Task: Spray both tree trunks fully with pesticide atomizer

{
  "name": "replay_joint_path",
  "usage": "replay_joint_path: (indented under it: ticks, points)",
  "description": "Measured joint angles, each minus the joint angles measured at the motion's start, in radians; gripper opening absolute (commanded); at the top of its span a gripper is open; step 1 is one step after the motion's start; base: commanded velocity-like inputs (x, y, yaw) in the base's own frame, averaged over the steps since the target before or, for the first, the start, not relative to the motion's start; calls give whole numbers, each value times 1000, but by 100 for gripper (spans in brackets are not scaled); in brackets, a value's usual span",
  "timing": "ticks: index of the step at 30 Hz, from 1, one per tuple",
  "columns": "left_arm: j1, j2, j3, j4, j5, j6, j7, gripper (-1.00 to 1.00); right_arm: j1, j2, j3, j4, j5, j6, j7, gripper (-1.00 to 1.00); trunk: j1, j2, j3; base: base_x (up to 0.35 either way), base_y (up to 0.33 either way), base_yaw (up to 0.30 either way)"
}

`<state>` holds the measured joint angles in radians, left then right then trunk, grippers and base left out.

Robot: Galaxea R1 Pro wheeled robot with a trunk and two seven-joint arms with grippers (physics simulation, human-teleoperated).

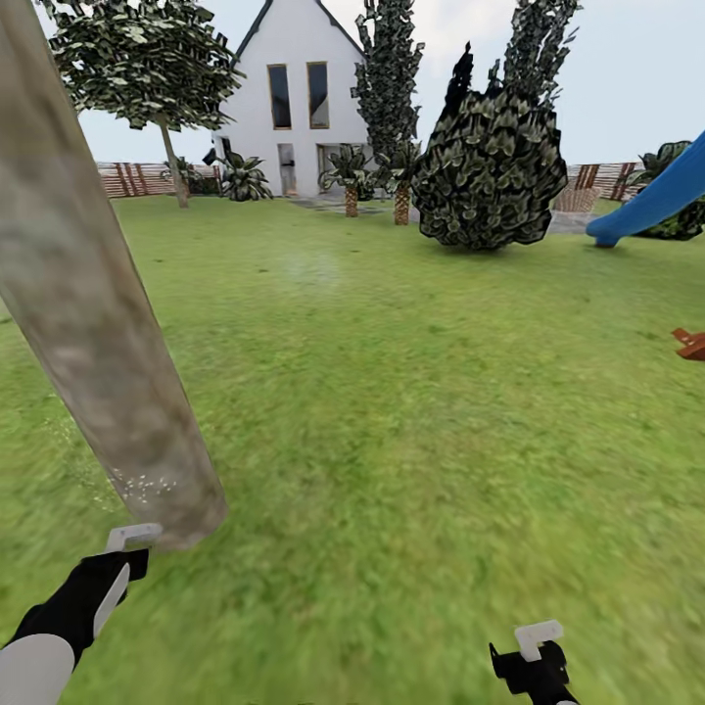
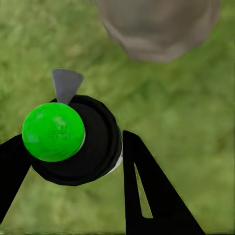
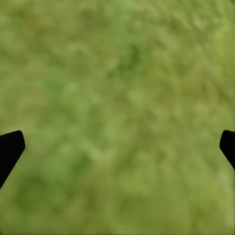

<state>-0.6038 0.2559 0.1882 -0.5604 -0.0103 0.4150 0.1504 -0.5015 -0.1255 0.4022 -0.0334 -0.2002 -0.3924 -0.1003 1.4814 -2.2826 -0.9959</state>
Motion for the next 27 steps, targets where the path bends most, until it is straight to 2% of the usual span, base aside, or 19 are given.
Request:
replay_joint_path:
  ticks: [8, 16, 22, 24, 27]
  points:
    - [0, -1, 1, -7, 2, 0, -1, -100, 0, 0, 0, 0, 0, 0, 0, 100, 0, 0, 0, 24, -38, 277]
    - [0, -2, 0, -10, 4, -1, -2, -100, 0, 0, 0, 0, 0, -1, 0, 100, 0, 0, 0, 78, -250, 43]
    - [-4, -8, 0, -38, 8, 3, -9, -100, 0, -2, -2, 0, 0, -1, 0, 100, 0, 0, 0, -105, -104, 244]
    - [-14, -33, -6, -152, 10, 35, -16, -100, 0, -3, -2, 0, 0, -1, 0, 100, 0, 0, 0, -3, -2, 272]
    - [-19, -44, -11, -238, 8, 166, -19, -100, 0, -3, -2, 0, 0, -1, 0, 100, 0, 0, 0, -1, 0, 115]
